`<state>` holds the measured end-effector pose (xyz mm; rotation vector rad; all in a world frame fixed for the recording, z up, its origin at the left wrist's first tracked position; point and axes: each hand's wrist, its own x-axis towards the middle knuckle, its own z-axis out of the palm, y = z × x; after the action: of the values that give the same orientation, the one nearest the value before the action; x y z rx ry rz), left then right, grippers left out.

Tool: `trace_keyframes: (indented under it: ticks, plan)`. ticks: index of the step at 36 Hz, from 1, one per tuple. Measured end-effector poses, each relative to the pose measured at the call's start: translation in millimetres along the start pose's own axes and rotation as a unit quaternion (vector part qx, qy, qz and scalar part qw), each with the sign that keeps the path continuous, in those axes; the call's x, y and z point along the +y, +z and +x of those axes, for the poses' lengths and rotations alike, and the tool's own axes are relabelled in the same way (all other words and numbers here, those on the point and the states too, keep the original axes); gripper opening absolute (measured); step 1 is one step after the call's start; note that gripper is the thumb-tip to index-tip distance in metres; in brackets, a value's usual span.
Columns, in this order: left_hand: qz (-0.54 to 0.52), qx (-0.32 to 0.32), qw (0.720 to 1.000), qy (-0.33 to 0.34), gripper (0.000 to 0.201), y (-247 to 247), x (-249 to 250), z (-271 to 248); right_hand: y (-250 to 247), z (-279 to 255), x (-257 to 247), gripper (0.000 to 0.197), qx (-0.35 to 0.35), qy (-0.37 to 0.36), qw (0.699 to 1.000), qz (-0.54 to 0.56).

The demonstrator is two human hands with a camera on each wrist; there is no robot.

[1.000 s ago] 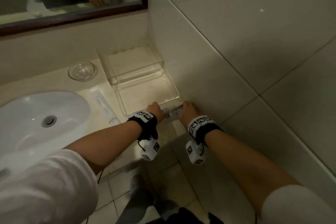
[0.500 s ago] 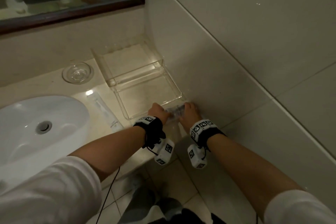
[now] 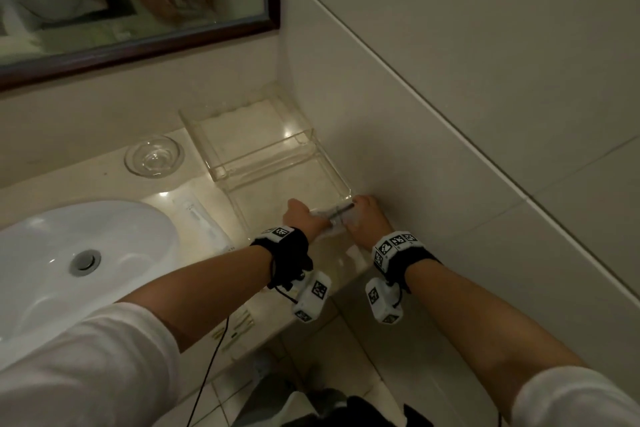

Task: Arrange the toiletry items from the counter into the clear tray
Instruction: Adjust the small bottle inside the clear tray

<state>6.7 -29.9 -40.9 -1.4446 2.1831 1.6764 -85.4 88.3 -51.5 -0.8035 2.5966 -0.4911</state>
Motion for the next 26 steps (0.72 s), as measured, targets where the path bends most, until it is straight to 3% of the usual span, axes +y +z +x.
trace_keyframes:
  ticks: [3, 6, 8, 9, 11, 13, 17, 23, 26]
  plan:
    - [-0.025, -0.007, 1.000, -0.004, 0.060, -13.2, 2.3, 5.9, -6.9, 2.9, -6.6, 0.050, 0.032, -0.029, 0.999, 0.031]
    - [-0.069, 0.002, 0.998, 0.004, 0.039, -27.8, 4.2, 13.8, -11.6, 6.9, -17.8, 0.040, 0.072, -0.048, 0.995, 0.054]
    - [-0.081, 0.006, 0.997, 0.009, 0.036, -39.5, 7.2, 15.8, -12.2, 10.7, -27.3, 0.036, 0.093, -0.053, 0.992, 0.071]
    - [-0.090, 0.009, 0.996, 0.012, 0.038, -44.4, 7.5, 17.7, -12.1, 12.3, -32.7, 0.035, 0.103, -0.051, 0.990, 0.080]
    - [-0.103, 0.005, 0.995, 0.004, 0.060, -54.4, 6.1, 23.2, -11.8, 16.2, -43.3, 0.033, 0.122, -0.046, 0.987, 0.096]
    - [-0.126, -0.002, 0.992, 0.008, 0.040, -67.7, 4.6, 26.3, -11.1, 20.7, -55.7, 0.029, 0.133, -0.042, 0.985, 0.105]
    - [-0.187, -0.024, 0.982, 0.006, 0.046, -85.5, -1.7, 36.3, -10.4, 30.3, -76.5, 0.028, 0.121, -0.029, 0.984, 0.130]
    - [-0.222, -0.030, 0.975, -0.002, 0.050, -101.0, -2.8, 48.7, -11.8, 43.2, -96.3, 0.042, 0.057, 0.005, 0.981, 0.187]
    - [-0.217, -0.029, 0.976, 0.008, 0.033, -102.5, -0.5, 54.7, -13.7, 52.2, -97.8, 0.043, 0.034, 0.018, 0.978, 0.205]
